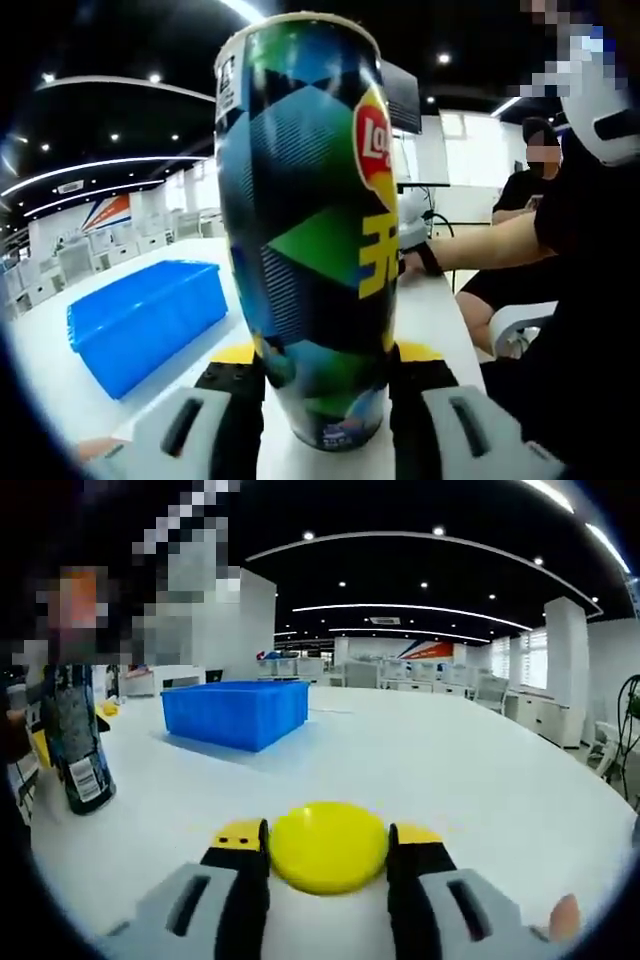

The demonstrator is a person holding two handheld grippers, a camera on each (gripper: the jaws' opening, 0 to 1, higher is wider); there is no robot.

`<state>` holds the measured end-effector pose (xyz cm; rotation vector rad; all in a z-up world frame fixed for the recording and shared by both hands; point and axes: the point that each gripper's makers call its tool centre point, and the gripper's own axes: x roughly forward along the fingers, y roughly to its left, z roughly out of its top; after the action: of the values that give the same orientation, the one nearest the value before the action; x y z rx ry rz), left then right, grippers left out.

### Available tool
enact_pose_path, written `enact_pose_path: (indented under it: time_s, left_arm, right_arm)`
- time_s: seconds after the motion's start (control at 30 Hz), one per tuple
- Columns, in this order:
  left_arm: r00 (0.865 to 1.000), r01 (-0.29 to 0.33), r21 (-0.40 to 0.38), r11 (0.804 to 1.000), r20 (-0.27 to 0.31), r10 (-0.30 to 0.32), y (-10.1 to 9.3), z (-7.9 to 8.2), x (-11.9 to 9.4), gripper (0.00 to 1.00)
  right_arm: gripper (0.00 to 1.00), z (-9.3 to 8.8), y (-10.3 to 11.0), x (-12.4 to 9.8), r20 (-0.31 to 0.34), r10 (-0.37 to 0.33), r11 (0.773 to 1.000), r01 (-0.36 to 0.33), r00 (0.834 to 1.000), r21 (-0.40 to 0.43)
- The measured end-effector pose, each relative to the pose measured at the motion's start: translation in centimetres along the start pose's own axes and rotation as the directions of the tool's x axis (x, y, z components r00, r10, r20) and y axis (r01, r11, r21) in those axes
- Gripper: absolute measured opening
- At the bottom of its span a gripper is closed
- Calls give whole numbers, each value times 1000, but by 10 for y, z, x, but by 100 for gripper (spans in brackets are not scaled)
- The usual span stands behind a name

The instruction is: Open the lid of the chip container on the table, take out the chips, place them into the box in front of the container, and close the lid

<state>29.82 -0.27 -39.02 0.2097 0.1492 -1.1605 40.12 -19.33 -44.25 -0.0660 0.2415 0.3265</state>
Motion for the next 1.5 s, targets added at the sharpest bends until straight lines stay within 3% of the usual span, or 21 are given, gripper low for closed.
enact_pose_path:
  time_s: [0.4, 0.6, 0.87, 0.97, 1.17, 1.37, 1.5]
  left_arm:
    - [1000, -2, 5, 1000, -7, 3, -1, -1, 0, 49]
    - [1000, -11, 8, 1000, -4, 11, -2, 0, 0, 49]
    - [1000, -9, 6, 1000, -2, 9, -3, 0, 0, 49]
    - [1000, -7, 3, 1000, -2, 7, -3, 1, 0, 49]
    - [1000, -4, -3, 1000, -3, 4, -4, 0, -1, 49]
    - [1000, -2, -5, 1000, -4, 2, -4, 0, -1, 49]
    - [1000, 0, -6, 1000, -5, 0, -4, 0, 0, 49]
  right_arm:
    - [44, 4, 10, -7, -6, 0, 1000, 0, 1000, -5]
    - [44, 16, 8, -8, -3, 9, 996, -8, 1000, 91]
    - [44, 68, -13, -9, 72, -14, 1000, 12, 997, 29]
    - [43, 96, -20, -12, 99, -9, 1000, 10, 995, -12]
    - [43, 147, -16, -29, 148, 36, 999, -34, 988, -12]
    - [43, 178, -6, -45, 196, 69, 998, -65, 978, -23]
    - [43, 188, 3, -50, 207, 79, 995, -65, 975, -71]
